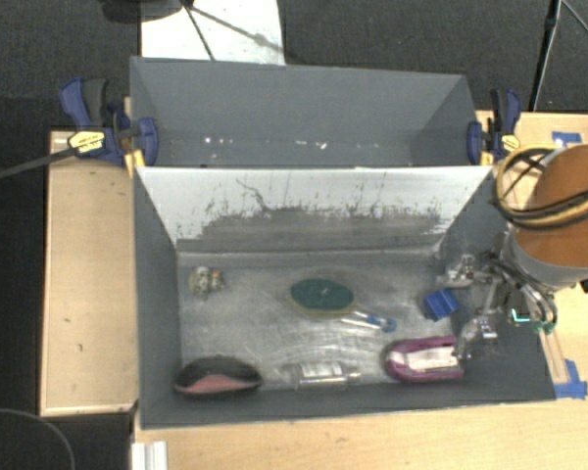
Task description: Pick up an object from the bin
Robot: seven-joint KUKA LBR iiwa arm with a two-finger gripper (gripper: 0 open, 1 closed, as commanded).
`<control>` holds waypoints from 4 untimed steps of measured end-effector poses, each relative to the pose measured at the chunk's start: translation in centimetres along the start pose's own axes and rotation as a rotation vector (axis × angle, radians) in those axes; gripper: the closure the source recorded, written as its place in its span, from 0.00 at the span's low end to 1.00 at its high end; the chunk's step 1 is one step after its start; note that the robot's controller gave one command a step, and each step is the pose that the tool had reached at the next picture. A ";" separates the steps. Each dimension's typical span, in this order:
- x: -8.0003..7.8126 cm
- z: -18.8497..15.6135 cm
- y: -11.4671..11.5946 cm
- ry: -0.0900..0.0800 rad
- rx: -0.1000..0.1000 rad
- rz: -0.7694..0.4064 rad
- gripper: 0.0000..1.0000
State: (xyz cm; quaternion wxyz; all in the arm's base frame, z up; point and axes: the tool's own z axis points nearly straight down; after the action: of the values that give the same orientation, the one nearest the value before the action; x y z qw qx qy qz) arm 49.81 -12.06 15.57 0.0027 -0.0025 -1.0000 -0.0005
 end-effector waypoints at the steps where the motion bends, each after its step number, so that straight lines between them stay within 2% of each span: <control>1: -6.0 8.4 5.8 -0.017 0.002 -0.043 0.00; 2: -1.0 7.9 10.6 -0.007 -0.001 -0.054 0.00; 3: -1.6 8.2 6.1 -0.023 0.003 -0.564 0.00; 4: -0.7 7.8 16.2 -0.011 0.000 -0.786 0.00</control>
Offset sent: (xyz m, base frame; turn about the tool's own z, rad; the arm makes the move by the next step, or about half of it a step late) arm 0.0554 0.0558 -0.0857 -0.0380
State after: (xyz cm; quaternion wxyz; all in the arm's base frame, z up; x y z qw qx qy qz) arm 50.57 4.11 7.82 -0.0031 0.3807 -0.9247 -0.0014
